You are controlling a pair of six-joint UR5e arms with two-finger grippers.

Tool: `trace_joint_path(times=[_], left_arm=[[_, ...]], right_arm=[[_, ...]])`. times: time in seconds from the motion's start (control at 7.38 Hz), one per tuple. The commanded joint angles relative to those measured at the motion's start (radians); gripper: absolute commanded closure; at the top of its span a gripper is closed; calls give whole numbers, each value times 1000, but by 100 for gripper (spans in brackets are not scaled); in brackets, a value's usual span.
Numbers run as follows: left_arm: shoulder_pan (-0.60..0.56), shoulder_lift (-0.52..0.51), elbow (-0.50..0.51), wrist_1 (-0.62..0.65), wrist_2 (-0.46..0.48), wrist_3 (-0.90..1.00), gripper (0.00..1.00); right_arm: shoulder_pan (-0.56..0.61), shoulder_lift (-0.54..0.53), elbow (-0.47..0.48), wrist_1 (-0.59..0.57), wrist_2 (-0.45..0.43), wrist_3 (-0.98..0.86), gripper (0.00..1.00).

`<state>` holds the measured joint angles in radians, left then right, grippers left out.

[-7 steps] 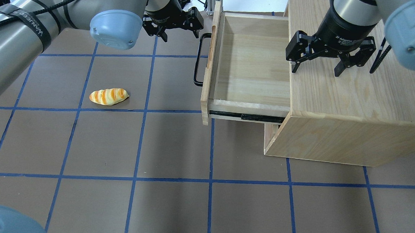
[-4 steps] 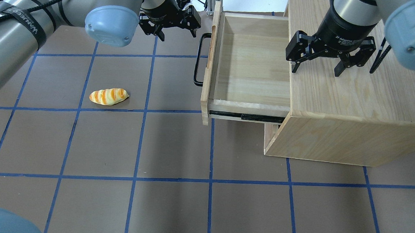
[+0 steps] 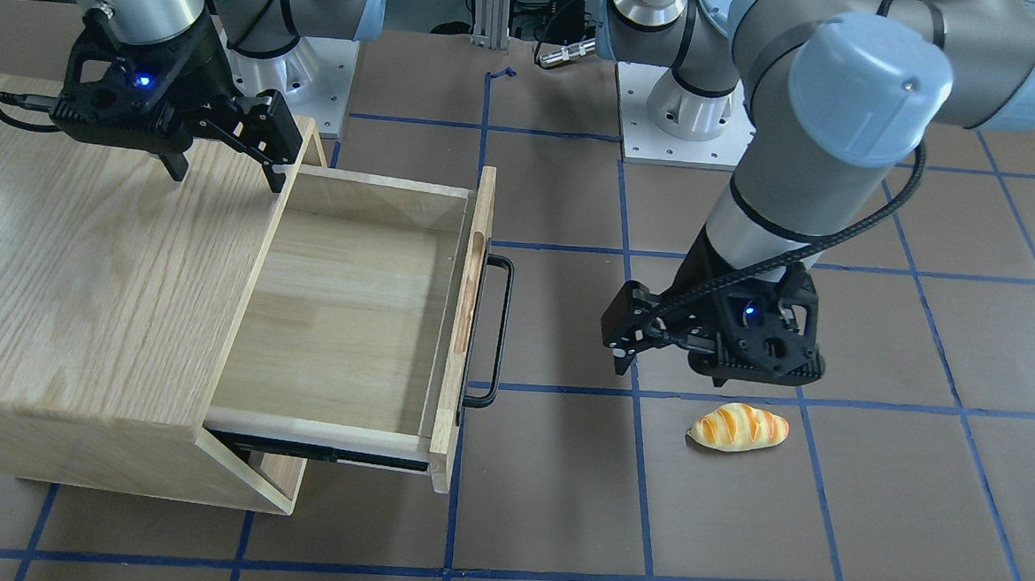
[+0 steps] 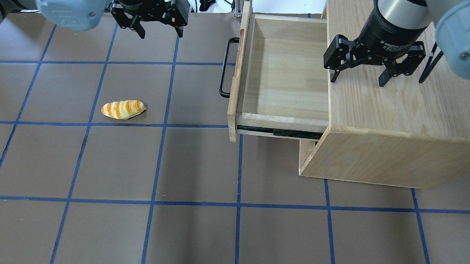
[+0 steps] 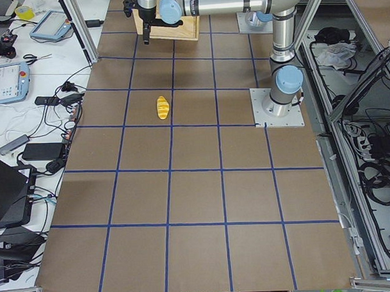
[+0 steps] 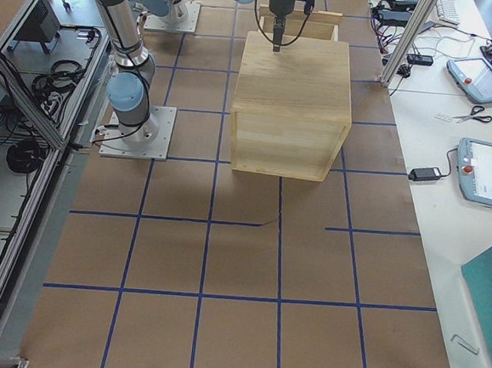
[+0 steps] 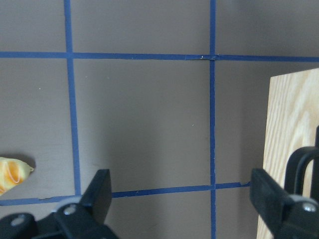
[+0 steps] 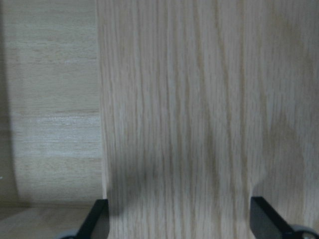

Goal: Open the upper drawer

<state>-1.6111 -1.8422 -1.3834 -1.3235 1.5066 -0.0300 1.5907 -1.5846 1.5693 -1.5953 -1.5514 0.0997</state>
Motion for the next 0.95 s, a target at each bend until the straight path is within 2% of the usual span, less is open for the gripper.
trace_joint_path(times=[0.0, 0.41, 0.81], left_arm=[[68, 69, -12, -101, 46, 33, 0], [82, 129, -115, -128, 46, 35, 0], [74, 141, -131, -137, 98, 36, 0]], right_arm=[[-2, 0, 0, 0, -1, 0, 0], [0, 0, 0, 0, -1, 0, 0], [0, 0, 0, 0, 1, 0, 0]])
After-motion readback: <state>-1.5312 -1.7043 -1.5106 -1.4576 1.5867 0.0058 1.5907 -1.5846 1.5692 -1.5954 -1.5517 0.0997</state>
